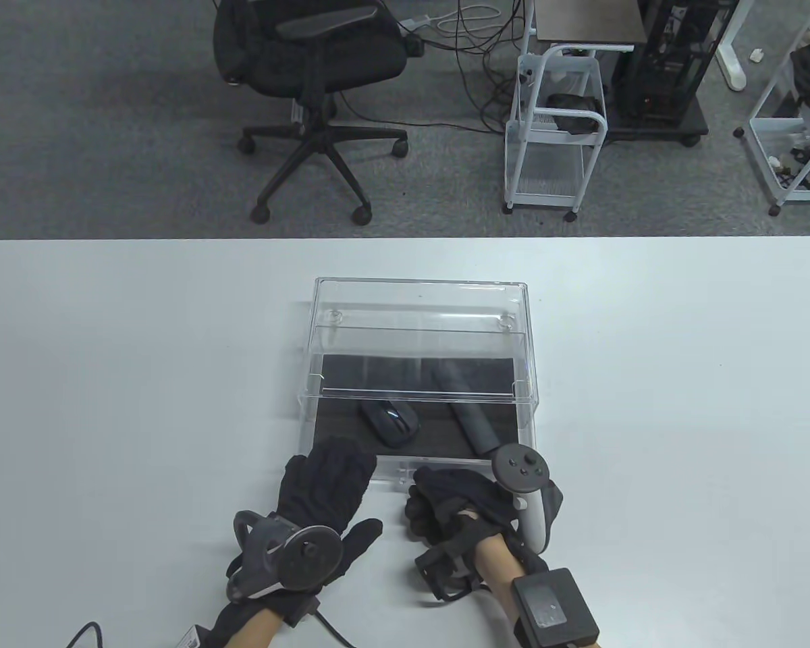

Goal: Pull drawer to retrieve items

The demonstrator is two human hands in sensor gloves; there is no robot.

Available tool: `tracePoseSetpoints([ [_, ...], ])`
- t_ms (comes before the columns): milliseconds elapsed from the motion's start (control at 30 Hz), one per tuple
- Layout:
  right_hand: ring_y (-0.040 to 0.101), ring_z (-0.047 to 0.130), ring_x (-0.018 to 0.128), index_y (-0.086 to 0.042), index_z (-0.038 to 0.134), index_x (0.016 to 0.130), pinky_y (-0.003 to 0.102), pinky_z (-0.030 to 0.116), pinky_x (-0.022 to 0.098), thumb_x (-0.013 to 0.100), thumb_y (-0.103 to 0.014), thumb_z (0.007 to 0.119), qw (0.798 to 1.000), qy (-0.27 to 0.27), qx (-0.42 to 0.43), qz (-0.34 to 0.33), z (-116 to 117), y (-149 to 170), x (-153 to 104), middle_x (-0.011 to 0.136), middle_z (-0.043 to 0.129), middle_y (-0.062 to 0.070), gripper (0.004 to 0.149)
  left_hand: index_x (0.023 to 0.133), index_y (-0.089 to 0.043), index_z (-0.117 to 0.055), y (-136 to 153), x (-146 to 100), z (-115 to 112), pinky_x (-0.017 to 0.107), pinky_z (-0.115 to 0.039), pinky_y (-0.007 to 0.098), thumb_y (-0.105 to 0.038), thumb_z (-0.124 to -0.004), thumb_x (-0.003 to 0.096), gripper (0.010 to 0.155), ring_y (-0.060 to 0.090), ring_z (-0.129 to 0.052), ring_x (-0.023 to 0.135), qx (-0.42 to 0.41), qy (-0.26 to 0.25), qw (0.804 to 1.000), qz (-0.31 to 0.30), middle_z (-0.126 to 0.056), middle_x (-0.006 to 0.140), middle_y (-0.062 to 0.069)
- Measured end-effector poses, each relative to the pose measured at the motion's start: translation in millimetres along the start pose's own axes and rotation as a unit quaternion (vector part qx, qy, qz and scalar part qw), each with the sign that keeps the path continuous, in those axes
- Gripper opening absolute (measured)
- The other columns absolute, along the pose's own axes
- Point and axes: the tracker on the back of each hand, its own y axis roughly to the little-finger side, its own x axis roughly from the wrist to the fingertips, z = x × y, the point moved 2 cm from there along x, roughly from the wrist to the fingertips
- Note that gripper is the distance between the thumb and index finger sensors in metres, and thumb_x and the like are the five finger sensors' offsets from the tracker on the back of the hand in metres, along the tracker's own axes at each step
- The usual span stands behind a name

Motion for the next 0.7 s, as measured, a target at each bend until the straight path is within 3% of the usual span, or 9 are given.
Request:
tracePoseSetpoints([
  [367,0.020,0.113,0.030,0.001,0.094,0.075,0.040,0.099,0.023,0.049,-0.045,0.081,0.999,-0.045,-0.012,0.018,2.3,21.8,-38.2,0.048,0.110,0.005,0.054,0.118,-0.025,-0.030,-2.3,-1.1,0.7,0.076,-0.043,0.074,-0.061,-0.067,0.0488,0.086,0.044,-0.036,0.116,0.000,-0.007,1.000,-0.012,-0.032,0.126,0.014],
  [700,0.021,0.113,0.030,0.002,0.094,0.074,0.041,0.099,0.023,0.049,-0.044,0.081,0.999,-0.038,-0.021,0.024,10.2,27.8,-57.6,0.048,0.110,0.006,0.054,0.118,-0.025,-0.030,1.1,-2.7,1.4,0.076,-0.042,0.074,-0.060,-0.067,0.0489,0.086,0.045,-0.036,0.116,-0.008,-0.009,1.000,0.001,-0.031,0.126,0.014],
])
